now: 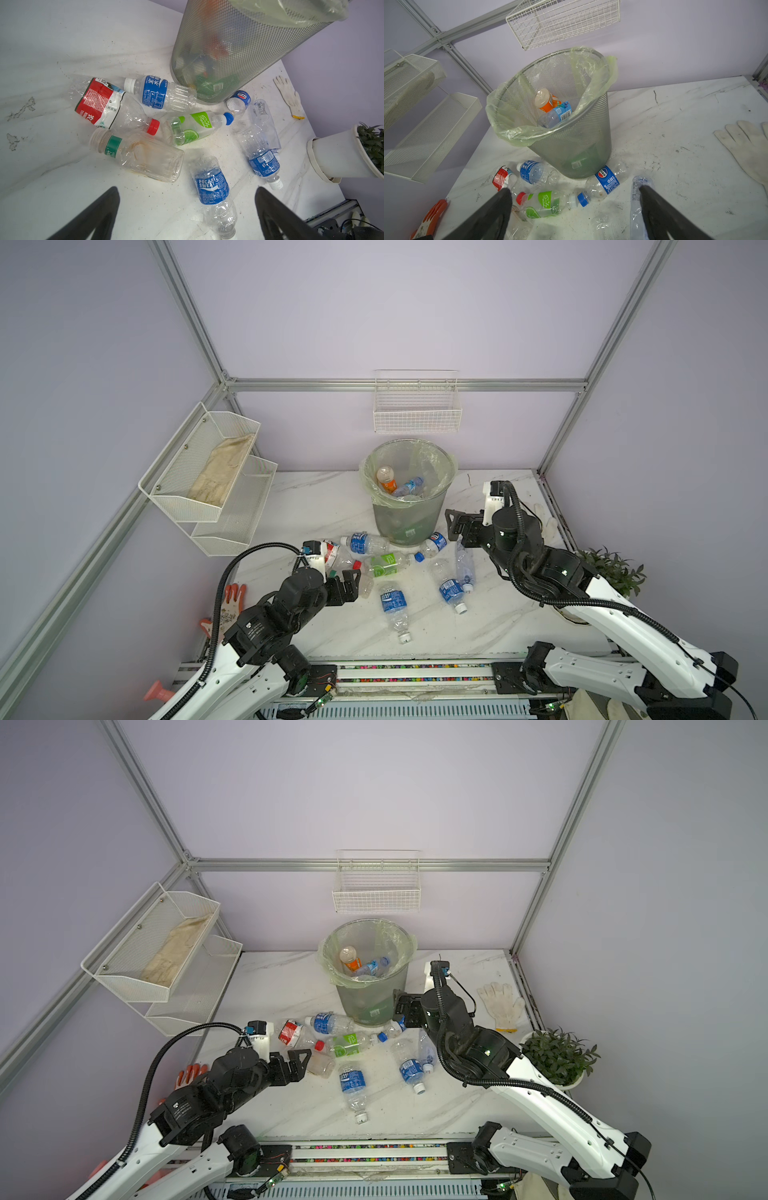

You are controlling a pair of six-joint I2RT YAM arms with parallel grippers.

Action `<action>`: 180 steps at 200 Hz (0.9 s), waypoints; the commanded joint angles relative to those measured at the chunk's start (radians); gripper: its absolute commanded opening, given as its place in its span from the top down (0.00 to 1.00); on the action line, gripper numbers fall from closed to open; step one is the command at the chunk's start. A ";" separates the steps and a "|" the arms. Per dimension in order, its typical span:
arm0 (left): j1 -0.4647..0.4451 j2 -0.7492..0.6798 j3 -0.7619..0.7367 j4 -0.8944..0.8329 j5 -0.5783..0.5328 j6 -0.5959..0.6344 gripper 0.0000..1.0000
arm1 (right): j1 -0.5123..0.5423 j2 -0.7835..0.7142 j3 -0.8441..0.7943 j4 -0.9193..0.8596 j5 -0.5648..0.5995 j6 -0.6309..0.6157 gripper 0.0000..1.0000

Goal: Throw the plastic bottles in the bin
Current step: 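Draw the right gripper back beside the pile, then lower the left gripper toward the green-capped clear bottle near the red-capped bottle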

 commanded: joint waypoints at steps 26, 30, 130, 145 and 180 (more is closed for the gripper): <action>0.001 0.052 -0.045 0.047 -0.001 -0.043 0.00 | -0.002 -0.008 -0.039 -0.023 -0.006 0.022 0.02; 0.001 0.058 -0.047 0.047 -0.005 -0.048 0.00 | -0.002 -0.007 -0.042 -0.024 -0.007 0.024 0.03; 0.021 0.130 -0.105 0.072 -0.024 -0.244 0.00 | -0.002 -0.027 -0.095 -0.047 -0.004 0.063 0.02; 0.032 0.154 -0.103 0.069 -0.031 -0.293 0.00 | -0.002 -0.031 -0.099 -0.051 0.001 0.069 0.02; 0.047 0.231 -0.072 0.003 -0.091 -0.467 0.00 | -0.002 -0.035 -0.104 -0.052 -0.002 0.074 0.03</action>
